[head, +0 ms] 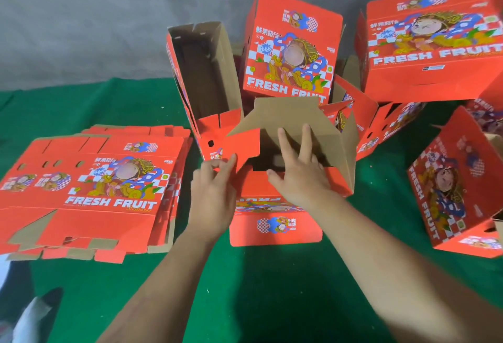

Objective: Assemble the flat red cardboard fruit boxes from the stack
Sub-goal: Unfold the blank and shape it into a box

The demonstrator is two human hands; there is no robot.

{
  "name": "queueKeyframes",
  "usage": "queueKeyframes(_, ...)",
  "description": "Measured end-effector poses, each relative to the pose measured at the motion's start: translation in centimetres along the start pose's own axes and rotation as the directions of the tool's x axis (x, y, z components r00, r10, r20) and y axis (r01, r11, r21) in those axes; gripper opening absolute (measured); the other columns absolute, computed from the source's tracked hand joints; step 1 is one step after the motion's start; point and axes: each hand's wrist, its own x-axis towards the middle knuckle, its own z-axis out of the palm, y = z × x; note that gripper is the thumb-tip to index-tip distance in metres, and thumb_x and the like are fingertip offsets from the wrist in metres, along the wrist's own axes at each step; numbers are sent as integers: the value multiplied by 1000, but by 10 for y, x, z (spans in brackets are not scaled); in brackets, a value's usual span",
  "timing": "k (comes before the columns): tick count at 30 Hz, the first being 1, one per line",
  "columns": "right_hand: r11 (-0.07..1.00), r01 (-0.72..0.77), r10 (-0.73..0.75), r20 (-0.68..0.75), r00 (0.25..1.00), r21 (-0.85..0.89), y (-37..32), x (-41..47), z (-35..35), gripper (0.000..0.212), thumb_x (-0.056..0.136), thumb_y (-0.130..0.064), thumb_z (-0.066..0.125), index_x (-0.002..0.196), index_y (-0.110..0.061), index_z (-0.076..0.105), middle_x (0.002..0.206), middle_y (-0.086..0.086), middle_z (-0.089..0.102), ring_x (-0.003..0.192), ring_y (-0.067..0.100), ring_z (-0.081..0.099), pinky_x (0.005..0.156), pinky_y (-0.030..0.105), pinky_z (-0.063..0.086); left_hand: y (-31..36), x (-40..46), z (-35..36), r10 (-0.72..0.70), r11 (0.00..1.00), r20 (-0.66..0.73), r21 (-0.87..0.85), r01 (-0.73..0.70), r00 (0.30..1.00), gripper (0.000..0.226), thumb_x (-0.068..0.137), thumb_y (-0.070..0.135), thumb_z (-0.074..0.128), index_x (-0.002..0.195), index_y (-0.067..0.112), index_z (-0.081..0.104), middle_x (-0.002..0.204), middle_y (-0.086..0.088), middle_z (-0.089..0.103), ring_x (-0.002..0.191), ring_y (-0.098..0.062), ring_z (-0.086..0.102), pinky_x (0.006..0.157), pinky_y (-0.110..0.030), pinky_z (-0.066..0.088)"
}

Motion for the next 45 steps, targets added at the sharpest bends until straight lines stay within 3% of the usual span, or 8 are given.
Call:
queueKeyframes(6, 984, 75, -78, 17, 997, 160, 9, -19, -14, 81, 98, -46, 62, 160, -53, 10, 170, -5, -28, 152, 38, 25, 121, 55, 25, 8, 17, 1, -79, 972, 126, 229, 48, 989, 52, 102, 53, 40, 149, 35, 53, 140, -6, 48, 116, -36, 46, 102, -46, 40)
queueKeyframes(9, 989, 46, 11, -377, 926, 143, 17, -47, -14, 68, 91, -38, 60, 154, -48, 35, 172, -7, 15, 137, 33, 37, 112, 53, 29, 17, 51, 9, -231, 901, 289, 424, 92, 929, 63, 106, 58, 31, 163, 45, 7, 128, -14, 45, 110, -39, 54, 93, -48, 45)
queueKeyframes(13, 938, -166, 285, -409, 867, 304, 30, -51, -10, 97, 90, -30, 67, 165, -31, 5, 171, 7, 20, 154, 35, 19, 119, 54, 25, 12, 64, 19, -403, 906, 496, 332, 261, 769, 71, 104, 65, 23, 152, 54, -27, 130, -17, 64, 111, -38, 67, 92, -50, 49)
queueKeyframes(17, 966, -148, 224, -402, 888, 211, 39, -47, -4, 95, 90, -30, 68, 166, -21, 11, 167, 9, 29, 155, 33, 13, 121, 50, 18, 12, 64, 29, -441, 883, 471, 378, 277, 764, 71, 101, 68, 21, 153, 52, -25, 128, -13, 67, 112, -36, 66, 83, -46, 41)
queueKeyframes(23, 949, -130, 247, -423, 872, 287, 59, -42, -10, 89, 89, -22, 69, 165, -16, 21, 166, 14, 30, 152, 33, 29, 120, 50, 25, 13, 72, 30, -256, 960, 420, 216, 178, 870, 65, 98, 56, 40, 156, 51, 11, 159, -6, 12, 132, -41, 49, 100, -50, 46)
queueKeyframes(31, 938, -117, 260, -436, 862, 328, 67, -54, 8, 82, 93, -26, 65, 164, -29, 22, 167, -2, 28, 150, 27, 28, 115, 54, 28, 20, 77, 38, -397, 879, 452, 436, 190, 799, 69, 98, 74, 10, 153, 52, -24, 141, -18, 53, 113, -36, 65, 78, -45, 48)
queueKeyframes(40, 921, -145, 298, -416, 859, 362, 70, -72, 29, 61, 95, -33, 47, 155, -24, 41, 168, -6, 27, 158, 23, 9, 119, 56, 17, 12, 66, 28, -195, 948, 476, 317, 39, 858, 70, 101, 70, 19, 157, 44, -14, 102, -16, 73, 92, -39, 70, 71, -42, 42)
queueKeyframes(45, 961, -129, 241, -513, 824, 244, 85, -66, 18, 39, 96, -38, 52, 122, -18, 72, 140, 4, 57, 128, 38, 46, 105, 50, 33, 8, 60, 30, -157, 970, 478, 240, 43, 864, 72, 102, 67, 24, 153, 49, -23, 106, -14, 73, 93, -38, 70, 78, -46, 52)
